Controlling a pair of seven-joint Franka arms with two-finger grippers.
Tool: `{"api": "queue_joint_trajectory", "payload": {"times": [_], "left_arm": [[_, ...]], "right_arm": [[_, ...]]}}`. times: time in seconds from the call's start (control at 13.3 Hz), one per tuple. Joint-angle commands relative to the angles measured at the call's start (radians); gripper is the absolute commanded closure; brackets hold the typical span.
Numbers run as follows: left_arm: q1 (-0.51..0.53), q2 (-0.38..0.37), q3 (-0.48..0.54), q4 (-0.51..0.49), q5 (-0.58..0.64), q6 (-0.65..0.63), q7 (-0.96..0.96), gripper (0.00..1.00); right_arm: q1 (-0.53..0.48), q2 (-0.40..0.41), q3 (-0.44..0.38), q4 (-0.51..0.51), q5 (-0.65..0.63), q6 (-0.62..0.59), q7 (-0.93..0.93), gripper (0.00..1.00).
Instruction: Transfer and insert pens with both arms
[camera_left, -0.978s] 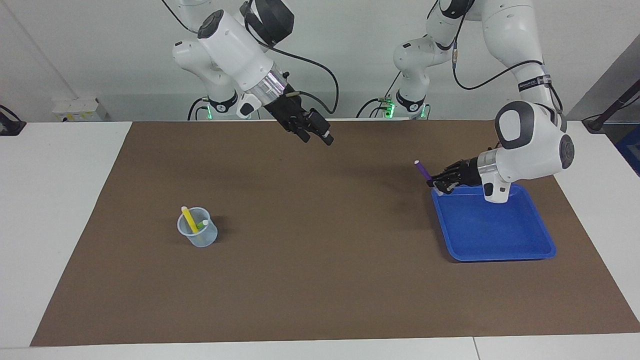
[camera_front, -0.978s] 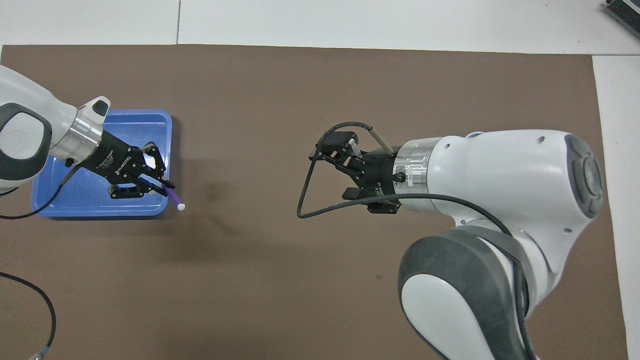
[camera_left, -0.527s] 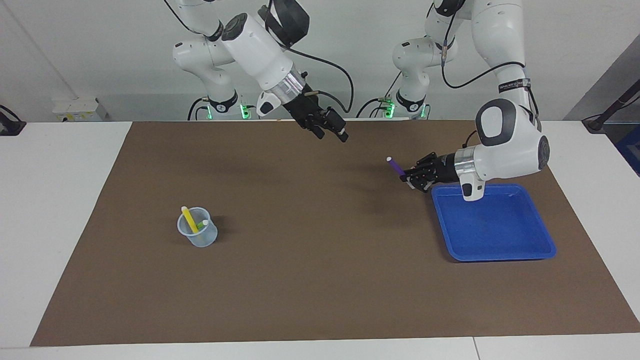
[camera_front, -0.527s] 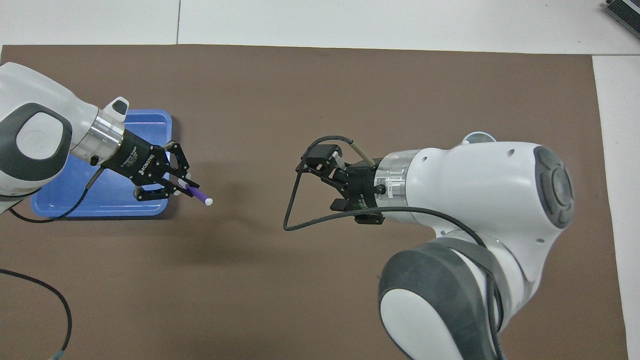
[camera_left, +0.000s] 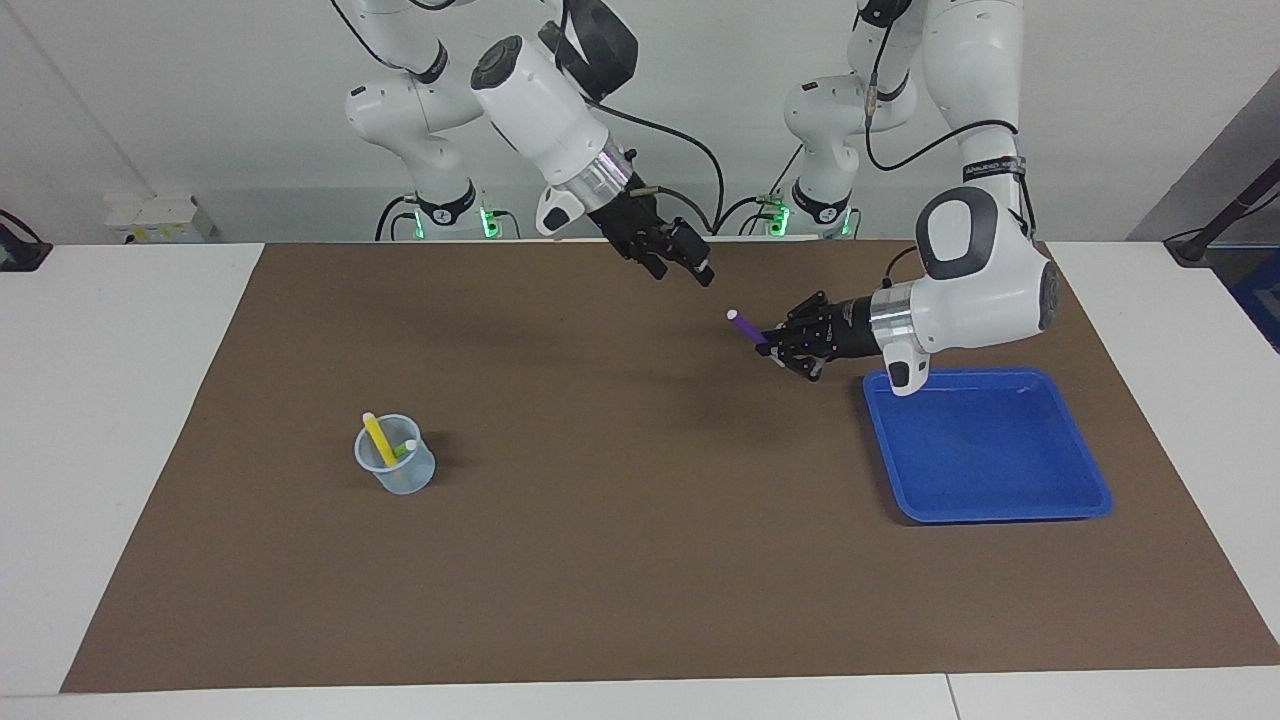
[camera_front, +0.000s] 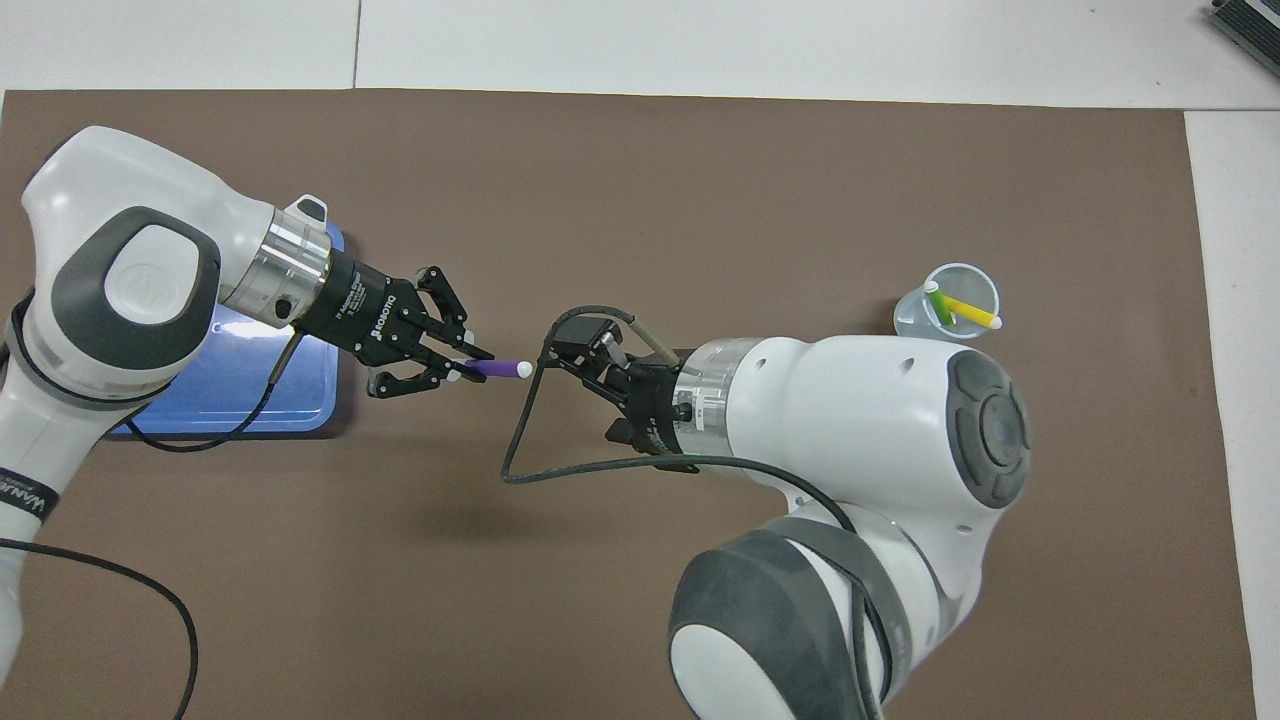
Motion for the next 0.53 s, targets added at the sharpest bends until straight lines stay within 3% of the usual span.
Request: {"api": "queue_joint_trajectory", "payload": {"times": [0.0,0.45], "left_arm": [[-0.031,-0.037,0.013,-0.032,-0.036,0.032,-0.047,1.00],[-0.127,-0.058,0.014,-0.030,-0.077,0.073,-0.147,1.00]], "right_arm": [[0.006,0.030,0.001,-0.004,0.020,0.072,0.011,0.00],[0.012,0.041,0.001,-0.004,0.020,0.086,0.004,0.11]]}}
